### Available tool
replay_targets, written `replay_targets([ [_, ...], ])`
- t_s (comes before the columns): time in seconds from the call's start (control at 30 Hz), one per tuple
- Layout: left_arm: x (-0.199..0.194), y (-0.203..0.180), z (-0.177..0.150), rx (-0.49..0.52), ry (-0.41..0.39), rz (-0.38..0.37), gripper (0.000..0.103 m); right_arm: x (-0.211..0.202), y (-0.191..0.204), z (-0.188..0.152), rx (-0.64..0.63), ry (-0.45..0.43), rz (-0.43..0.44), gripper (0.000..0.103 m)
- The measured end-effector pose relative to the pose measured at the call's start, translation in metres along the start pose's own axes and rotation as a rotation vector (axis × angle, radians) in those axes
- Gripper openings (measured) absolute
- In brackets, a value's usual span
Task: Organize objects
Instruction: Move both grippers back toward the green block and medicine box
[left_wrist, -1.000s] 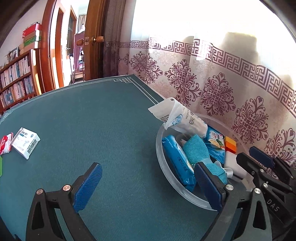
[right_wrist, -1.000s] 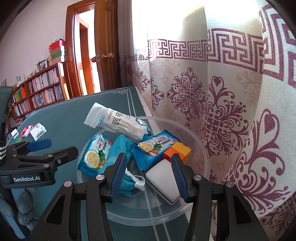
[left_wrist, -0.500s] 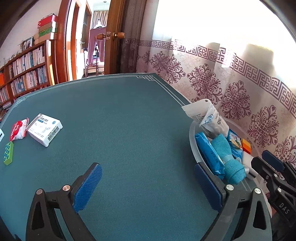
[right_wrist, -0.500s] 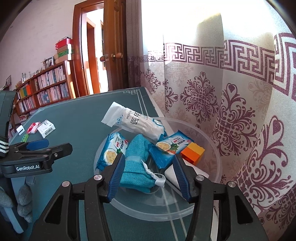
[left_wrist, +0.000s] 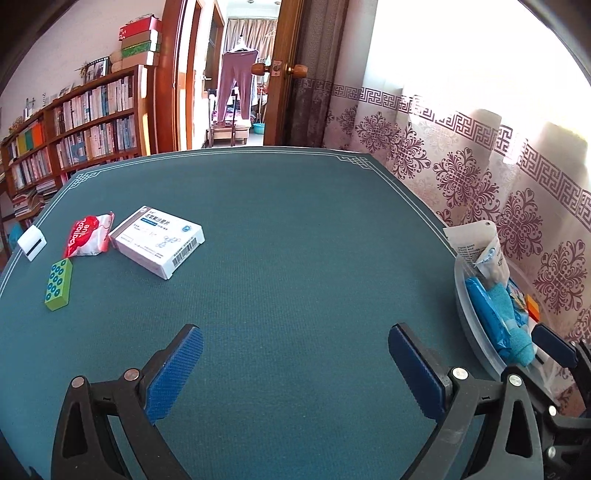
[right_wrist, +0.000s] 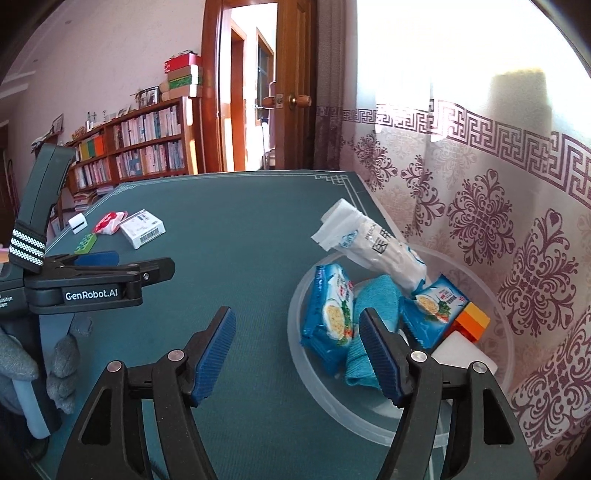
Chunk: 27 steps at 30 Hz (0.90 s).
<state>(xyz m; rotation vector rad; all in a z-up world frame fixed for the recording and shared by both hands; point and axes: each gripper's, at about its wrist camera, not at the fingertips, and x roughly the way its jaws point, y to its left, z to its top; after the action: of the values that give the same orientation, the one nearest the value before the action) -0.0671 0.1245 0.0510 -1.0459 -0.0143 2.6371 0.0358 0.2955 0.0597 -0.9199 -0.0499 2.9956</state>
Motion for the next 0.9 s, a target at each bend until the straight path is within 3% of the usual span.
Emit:
replay_targets([
  [0.3,-0.002,0.052,-0.005,-0.069,0.009,0.088,0.102,0.042,0.045,0.000,-0.019,0.122,0.186,0.076],
  [0.6,-0.004,0.110,-0.007,-0.165,0.011,0.196,0.102,0.062,0.068,0.008,-0.026,0.152,0.249,0.076],
  [0.77,-0.005,0.141,-0.003,-0.194,-0.006,0.296,0.102,0.074,0.078,0.009,-0.007,0.208,0.356,0.077],
  [0.9,-0.003,0.162,0.000,-0.196,-0.008,0.361,0.102,0.078,0.087,0.010,-0.025,0.212,0.368,0.077],
])
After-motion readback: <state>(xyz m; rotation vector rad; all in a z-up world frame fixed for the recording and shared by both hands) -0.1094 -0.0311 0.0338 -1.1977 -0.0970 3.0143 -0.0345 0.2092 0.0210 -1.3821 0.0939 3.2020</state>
